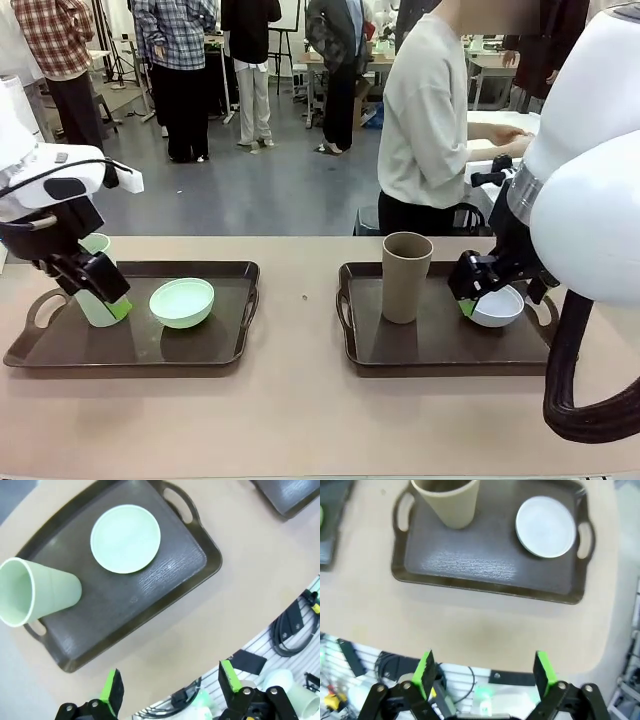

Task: Set up a tray with a mat and arrange the tableware.
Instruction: Pick up the Picnic Bowl and Reusable plastic cup from the Handle tray in front of the human's position and hold them in the air.

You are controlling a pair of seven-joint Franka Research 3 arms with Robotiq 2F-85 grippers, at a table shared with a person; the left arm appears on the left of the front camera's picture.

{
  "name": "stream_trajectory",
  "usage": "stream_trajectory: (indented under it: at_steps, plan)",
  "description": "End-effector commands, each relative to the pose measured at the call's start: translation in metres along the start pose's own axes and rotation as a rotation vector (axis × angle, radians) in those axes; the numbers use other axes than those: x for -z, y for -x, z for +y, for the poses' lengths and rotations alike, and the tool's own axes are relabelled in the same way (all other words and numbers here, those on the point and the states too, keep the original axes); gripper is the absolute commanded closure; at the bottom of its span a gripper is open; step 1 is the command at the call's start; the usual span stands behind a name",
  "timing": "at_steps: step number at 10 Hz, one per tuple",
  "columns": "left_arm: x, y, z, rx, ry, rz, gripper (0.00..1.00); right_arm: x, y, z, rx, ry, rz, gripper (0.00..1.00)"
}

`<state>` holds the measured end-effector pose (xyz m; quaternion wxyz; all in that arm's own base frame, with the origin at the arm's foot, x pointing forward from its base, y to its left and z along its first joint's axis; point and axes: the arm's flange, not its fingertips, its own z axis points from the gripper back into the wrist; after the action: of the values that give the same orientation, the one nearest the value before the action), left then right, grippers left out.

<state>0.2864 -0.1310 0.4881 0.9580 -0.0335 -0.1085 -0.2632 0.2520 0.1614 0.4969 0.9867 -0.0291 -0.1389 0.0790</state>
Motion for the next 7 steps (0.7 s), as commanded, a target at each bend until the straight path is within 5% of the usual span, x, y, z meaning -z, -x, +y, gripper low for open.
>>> stream_trajectory:
  at_steps: [1,4,7]
  plan:
    - [0.014,-0.01,-0.004,0.042,0.009,-0.003,0.0,0.011,-0.013,0.002,-0.039,0.007,-0.025,0.0]
    - [0.008,-0.005,-0.002,0.02,-0.001,0.007,0.0,0.004,-0.005,0.001,-0.016,-0.001,-0.01,0.0]
    - [-0.033,0.018,0.045,-0.003,0.24,-0.133,0.0,-0.024,0.005,-0.083,0.17,-0.273,-0.045,0.0]
